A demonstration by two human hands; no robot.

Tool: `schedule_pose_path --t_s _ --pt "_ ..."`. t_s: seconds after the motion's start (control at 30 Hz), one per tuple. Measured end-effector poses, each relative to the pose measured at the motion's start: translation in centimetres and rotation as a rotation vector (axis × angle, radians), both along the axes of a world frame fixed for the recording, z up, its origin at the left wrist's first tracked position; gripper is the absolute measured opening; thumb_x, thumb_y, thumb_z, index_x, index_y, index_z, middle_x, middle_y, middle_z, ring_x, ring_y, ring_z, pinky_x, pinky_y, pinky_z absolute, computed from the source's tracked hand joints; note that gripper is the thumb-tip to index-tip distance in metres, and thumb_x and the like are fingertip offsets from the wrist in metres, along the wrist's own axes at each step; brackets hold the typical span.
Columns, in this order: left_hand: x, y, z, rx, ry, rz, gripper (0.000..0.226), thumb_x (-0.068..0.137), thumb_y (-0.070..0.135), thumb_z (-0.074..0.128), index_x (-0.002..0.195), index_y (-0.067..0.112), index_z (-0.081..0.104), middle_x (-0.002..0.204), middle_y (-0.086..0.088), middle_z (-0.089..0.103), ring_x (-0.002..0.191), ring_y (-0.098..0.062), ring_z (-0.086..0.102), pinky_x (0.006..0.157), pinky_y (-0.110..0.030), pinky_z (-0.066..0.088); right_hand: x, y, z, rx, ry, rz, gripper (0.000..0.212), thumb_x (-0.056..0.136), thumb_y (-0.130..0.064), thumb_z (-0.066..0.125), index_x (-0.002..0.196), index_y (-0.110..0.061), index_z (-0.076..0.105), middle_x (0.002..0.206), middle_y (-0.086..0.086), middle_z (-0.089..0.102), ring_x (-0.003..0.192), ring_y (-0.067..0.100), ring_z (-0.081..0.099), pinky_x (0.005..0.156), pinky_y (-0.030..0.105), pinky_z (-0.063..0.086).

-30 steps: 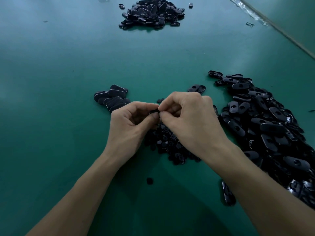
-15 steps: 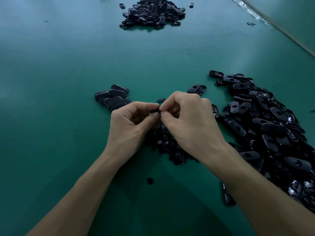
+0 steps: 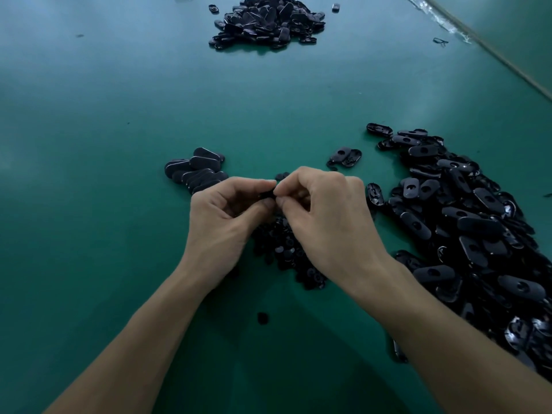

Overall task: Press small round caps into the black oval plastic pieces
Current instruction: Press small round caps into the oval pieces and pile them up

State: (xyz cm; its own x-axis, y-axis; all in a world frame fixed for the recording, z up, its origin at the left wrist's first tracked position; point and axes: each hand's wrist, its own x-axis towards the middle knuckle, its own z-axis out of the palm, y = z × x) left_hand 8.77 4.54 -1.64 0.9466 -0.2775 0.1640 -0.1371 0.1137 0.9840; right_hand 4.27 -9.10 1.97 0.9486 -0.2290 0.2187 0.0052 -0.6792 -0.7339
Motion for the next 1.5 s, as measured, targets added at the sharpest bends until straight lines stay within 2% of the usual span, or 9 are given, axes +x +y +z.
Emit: schedule_pose_path --t_s 0.13,0.23,0.47,0.57,0.7,0.83,0.93,1.13,1.5 --pt "0.1 0.1 -0.2 -0.022 0.010 -0.008 0.018 0.088 -0.008 0.067 0.097 0.007 0.069 0.085 0.002 0.077 0.077 -0.008 0.072 0.072 -0.019 0.056 -0.2 0.1 0.1 -0.022 -0.069 0.018 0.015 0.090 -0.010 0.069 0.099 -0.018 0.079 0.086 -0.002 0.073 0.078 0.010 0.067 0.078 0.024 0.053" --pt "0.2 0.2 -0.2 -0.038 0.015 -0.010 0.014 0.087 -0.002 0.068 0.097 0.008 0.069 0.084 0.005 0.077 0.077 -0.005 0.071 0.071 -0.016 0.054 -0.2 0.0 0.3 -0.046 -0.067 0.048 0.017 0.089 -0.010 0.070 0.101 -0.018 0.080 0.088 0.000 0.071 0.081 0.013 0.066 0.079 0.026 0.053" --pt "0.1 0.0 -0.2 -0.026 0.035 -0.040 0.023 0.089 -0.008 0.066 0.095 0.014 0.068 0.079 0.007 0.076 0.067 0.000 0.066 0.063 -0.012 0.051 0.3 -1.6 0.9 0.019 0.056 0.088 0.018 0.088 -0.019 0.073 0.099 -0.034 0.075 0.094 -0.009 0.065 0.078 0.000 0.063 0.077 0.014 0.050" --pt "0.2 0.1 -0.1 -0.043 0.052 -0.053 0.027 0.088 -0.009 0.066 0.095 0.017 0.067 0.076 0.007 0.075 0.063 0.001 0.063 0.061 -0.012 0.050 0.7 -2.2 1.0 0.093 0.127 0.136 0.019 0.087 -0.017 0.074 0.103 -0.028 0.075 0.087 -0.012 0.072 0.079 -0.003 0.068 0.081 0.017 0.055" --pt "0.3 0.2 -0.1 -0.071 0.076 -0.083 0.029 0.086 -0.008 0.068 0.092 0.021 0.070 0.075 0.003 0.075 0.063 -0.002 0.064 0.062 -0.013 0.051 1.2 -3.0 0.9 0.173 0.164 0.197 0.013 0.085 -0.014 0.077 0.093 -0.024 0.077 0.081 -0.009 0.076 0.077 -0.001 0.071 0.082 0.025 0.059" --pt "0.2 0.2 -0.1 -0.078 0.096 -0.053 0.017 0.077 0.005 0.076 0.090 0.015 0.071 0.075 0.002 0.075 0.067 -0.005 0.068 0.065 -0.015 0.054 1.4 -3.6 0.9 0.199 0.204 0.209 0.008 0.083 -0.018 0.078 0.087 -0.024 0.076 0.076 -0.008 0.075 0.073 0.004 0.071 0.079 0.033 0.060" --pt "0.2 0.0 -0.1 -0.049 0.109 -0.036 0.020 0.070 0.013 0.077 0.089 0.015 0.073 0.077 0.001 0.076 0.069 -0.007 0.070 0.066 -0.016 0.055 1.3 -3.5 1.0 0.174 0.201 0.198 0.007 0.081 -0.018 0.078 0.083 -0.025 0.075 0.072 -0.010 0.074 0.067 -0.001 0.068 0.071 0.024 0.057" --pt "0.3 -0.1 -0.2 -0.019 0.129 -0.028 0.021 0.068 0.013 0.077 0.089 0.013 0.073 0.076 0.001 0.077 0.063 -0.006 0.069 0.062 -0.015 0.054 0.9 -2.9 1.4 0.090 0.170 0.172 0.012 0.081 -0.016 0.075 0.077 -0.027 0.071 0.063 -0.012 0.069 0.060 -0.006 0.063 0.058 0.009 0.047" --pt "0.0 0.0 0.0 -0.045 0.112 0.005 0.012 0.065 0.015 0.081 0.076 0.020 0.078 0.070 -0.004 0.075 0.060 -0.011 0.070 0.058 -0.018 0.054 0.5 -2.8 1.7 0.110 0.146 0.155 0.018 0.080 -0.013 0.076 0.076 -0.030 0.073 0.066 -0.012 0.072 0.060 -0.006 0.065 0.058 0.008 0.048"
